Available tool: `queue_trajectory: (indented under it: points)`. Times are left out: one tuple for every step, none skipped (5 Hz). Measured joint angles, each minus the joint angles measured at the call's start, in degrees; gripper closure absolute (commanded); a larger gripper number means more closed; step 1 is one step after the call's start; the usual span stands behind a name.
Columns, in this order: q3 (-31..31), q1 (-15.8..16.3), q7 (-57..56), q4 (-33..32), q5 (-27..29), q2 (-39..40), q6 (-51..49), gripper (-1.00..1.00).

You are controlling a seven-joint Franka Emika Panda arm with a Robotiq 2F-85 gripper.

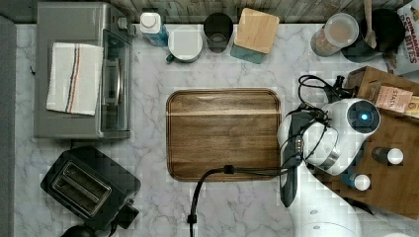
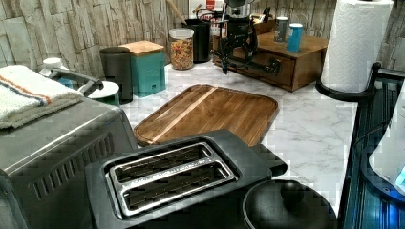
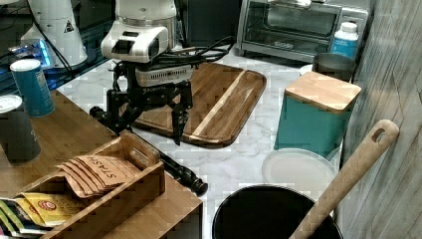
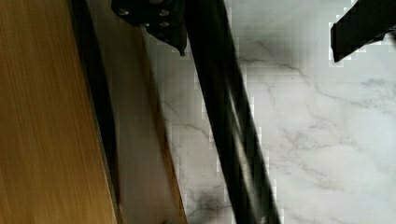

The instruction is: Open the drawer.

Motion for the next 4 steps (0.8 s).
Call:
queue_trajectory:
  points:
    - [0.6,1.0,4.2,0.4,0.9,-0.1,-1.2,-1.0]
    - [2.3,2.5,9.3,1.5,1.0,-0.1,-4.3,-1.0]
    - [4.4,4.7,13.5,2.0,1.0,-0.1,-5.9,-1.0]
    - [6.3,7.7,14.8,2.0,0.5,-0.1,-6.0,-1.0]
